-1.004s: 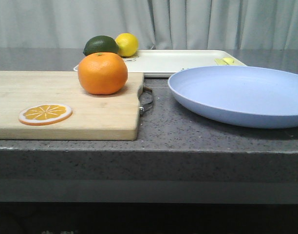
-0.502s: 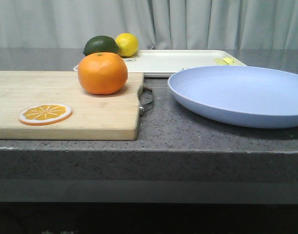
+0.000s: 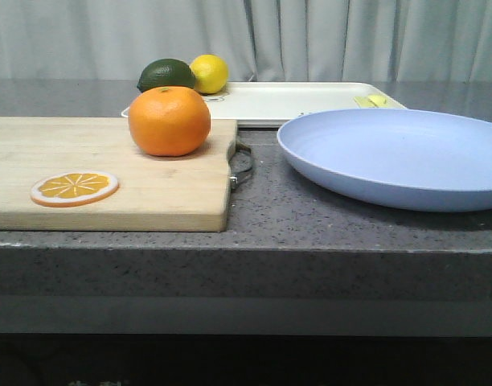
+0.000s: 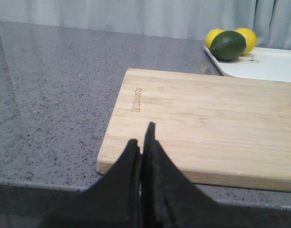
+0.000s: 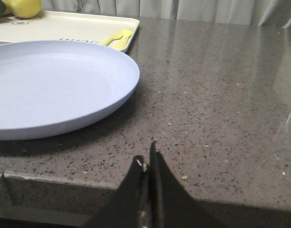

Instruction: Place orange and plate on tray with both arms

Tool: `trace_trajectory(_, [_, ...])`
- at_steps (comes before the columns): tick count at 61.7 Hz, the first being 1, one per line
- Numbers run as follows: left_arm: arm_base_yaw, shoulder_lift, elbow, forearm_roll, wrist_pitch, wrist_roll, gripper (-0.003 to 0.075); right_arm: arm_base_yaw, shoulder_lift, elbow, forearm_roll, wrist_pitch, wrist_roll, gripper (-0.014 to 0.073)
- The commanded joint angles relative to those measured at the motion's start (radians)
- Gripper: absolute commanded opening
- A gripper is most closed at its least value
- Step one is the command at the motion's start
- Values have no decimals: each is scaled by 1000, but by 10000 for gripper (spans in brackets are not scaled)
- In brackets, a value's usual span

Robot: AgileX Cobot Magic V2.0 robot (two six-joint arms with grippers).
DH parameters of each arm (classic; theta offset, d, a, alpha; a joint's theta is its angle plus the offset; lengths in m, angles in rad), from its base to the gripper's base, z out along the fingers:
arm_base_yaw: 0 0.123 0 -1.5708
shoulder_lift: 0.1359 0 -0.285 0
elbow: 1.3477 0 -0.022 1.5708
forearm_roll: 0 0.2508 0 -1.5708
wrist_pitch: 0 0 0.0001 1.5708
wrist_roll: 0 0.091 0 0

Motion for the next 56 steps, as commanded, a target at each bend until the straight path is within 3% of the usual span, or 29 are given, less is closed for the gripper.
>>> trace_trajectory(1, [3, -21, 5, -13, -114, -8, -18, -5, -21, -5, -3, -88, -6, -112])
trace_trajectory(19, [3, -21, -11, -31, -318, -8, -18, -5, -20, -50, 52, -215, -6, -112])
trace_trajectory(35, [3, 54, -213, -28, -216, -8, -18, -5, 67, -277, 52, -67, -6, -112])
trace_trajectory(43, [3, 223, -356, -28, -119, -8, -18, -5, 220, -416, 52, -31, -6, -112])
trace_trajectory(56, [3, 535, -535, -28, -100, -6, -18, -5, 481, -607, 52, -17, -6, -112])
